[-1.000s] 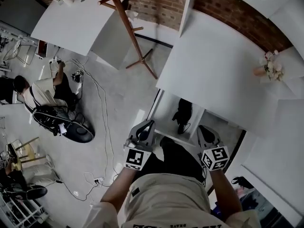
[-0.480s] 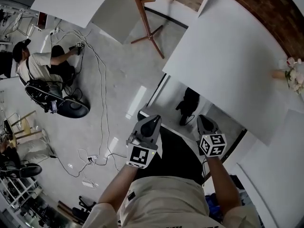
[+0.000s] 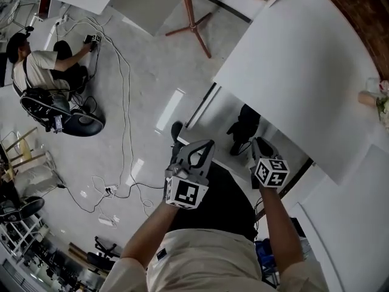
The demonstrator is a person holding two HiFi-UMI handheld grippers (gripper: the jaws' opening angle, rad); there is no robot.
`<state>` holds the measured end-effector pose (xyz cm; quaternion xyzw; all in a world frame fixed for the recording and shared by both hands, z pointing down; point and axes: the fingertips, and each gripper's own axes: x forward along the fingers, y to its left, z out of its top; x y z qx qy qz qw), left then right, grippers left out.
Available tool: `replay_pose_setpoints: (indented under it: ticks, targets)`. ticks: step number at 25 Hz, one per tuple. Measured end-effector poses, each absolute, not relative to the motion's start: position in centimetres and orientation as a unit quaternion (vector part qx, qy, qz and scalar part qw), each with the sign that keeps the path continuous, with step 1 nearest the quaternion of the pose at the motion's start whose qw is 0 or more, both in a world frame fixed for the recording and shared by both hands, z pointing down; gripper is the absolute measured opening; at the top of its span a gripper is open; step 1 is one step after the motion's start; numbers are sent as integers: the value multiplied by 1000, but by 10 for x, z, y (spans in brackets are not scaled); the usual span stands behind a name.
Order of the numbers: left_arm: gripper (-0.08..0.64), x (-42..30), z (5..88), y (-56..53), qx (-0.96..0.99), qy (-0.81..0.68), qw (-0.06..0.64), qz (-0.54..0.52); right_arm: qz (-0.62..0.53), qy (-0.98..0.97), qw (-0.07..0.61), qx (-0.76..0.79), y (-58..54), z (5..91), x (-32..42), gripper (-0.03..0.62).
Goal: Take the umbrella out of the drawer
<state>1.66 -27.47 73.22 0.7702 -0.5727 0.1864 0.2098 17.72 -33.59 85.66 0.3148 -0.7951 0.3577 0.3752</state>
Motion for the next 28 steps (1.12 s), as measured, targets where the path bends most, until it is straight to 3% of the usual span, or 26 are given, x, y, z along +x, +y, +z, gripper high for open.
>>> replay_pose_setpoints:
  ticks: [5,12,28]
  targets:
    - [25,19,755,-276,774,-559,245,169,378,-772,400,317,-332,887,170,105]
    - [25,19,785,-279,778,-544,269,164,434,-726,392,360,-342,938,168,235]
    - [26,15,796,-291,760,-553,308,148,437,-651,466,411,-346,1018,179,316]
